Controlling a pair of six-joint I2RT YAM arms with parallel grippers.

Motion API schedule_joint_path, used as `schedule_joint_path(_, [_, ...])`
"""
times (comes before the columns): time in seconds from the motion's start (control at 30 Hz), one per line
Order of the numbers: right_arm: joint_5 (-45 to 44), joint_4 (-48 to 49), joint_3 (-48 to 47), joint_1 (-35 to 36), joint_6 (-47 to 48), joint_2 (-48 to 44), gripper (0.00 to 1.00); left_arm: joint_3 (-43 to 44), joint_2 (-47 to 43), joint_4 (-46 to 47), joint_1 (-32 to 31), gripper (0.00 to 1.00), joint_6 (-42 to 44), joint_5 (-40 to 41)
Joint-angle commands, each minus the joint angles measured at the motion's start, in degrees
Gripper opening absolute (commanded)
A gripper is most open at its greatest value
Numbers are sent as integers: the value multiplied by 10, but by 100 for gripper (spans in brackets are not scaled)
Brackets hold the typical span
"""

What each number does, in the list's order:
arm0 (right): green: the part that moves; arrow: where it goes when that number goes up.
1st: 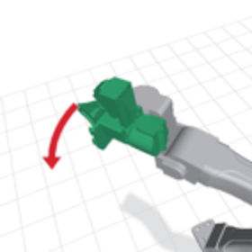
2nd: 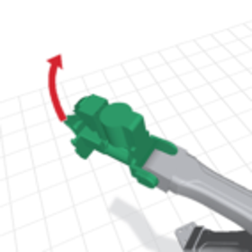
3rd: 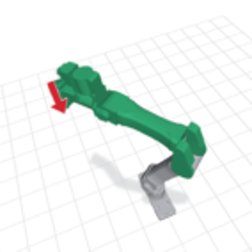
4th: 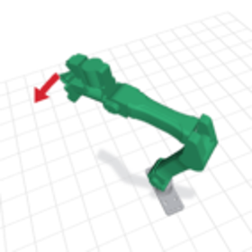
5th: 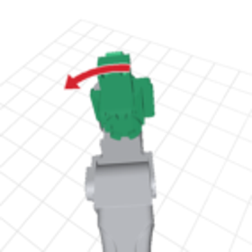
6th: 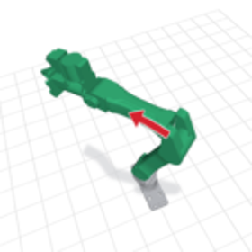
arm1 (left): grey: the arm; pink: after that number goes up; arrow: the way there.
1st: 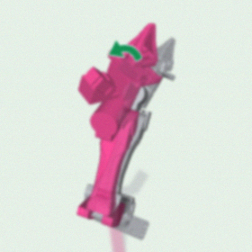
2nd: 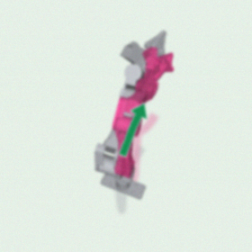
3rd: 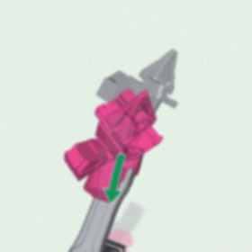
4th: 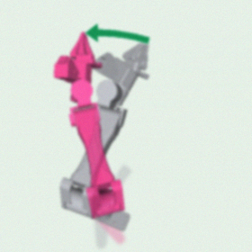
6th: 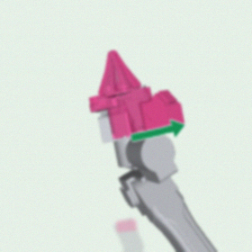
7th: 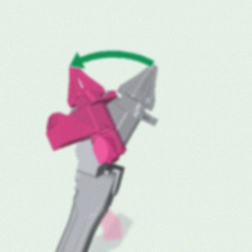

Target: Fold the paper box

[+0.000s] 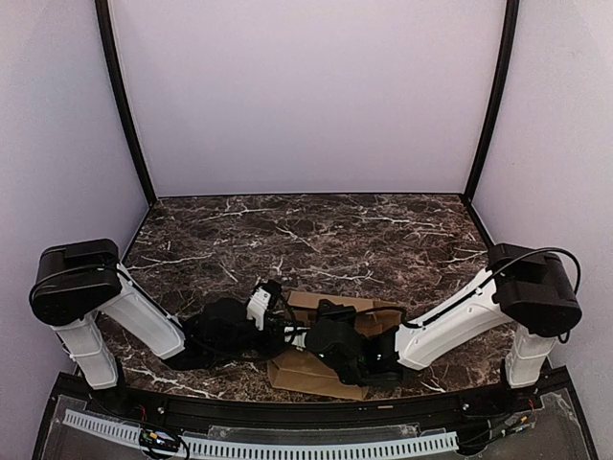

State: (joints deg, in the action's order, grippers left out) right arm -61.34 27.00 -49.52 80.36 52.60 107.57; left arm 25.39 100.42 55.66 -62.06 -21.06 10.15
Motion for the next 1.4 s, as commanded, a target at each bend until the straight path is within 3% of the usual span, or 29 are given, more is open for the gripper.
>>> schedule_joint_path(0.0, [17, -91, -6, 15, -69, 3, 0, 12, 7, 22, -6, 34, 15, 30])
schedule_joint_path(0.33, [14, -121, -18, 25, -99, 12, 0, 22, 24, 42, -7, 23, 21, 31])
schedule_joint_path(0.63, [15, -130, -23, 29, -108, 18, 0, 18, 26, 53, -8, 2, 26, 28])
schedule_joint_path(0.83, [14, -132, -27, 28, -113, 15, 0, 12, 23, 60, -8, 1, 26, 30])
schedule_joint_path(0.93, [15, -132, -28, 29, -114, 15, 10, 11, 22, 61, -8, 1, 26, 33])
schedule_joint_path(1.1, [14, -132, -30, 31, -117, 10, 37, 7, 20, 61, -8, 1, 25, 40])
schedule_joint_path(1.37, [24, -182, -30, 52, -184, -32, 56, -5, 0, 49, -8, 1, 19, 92])
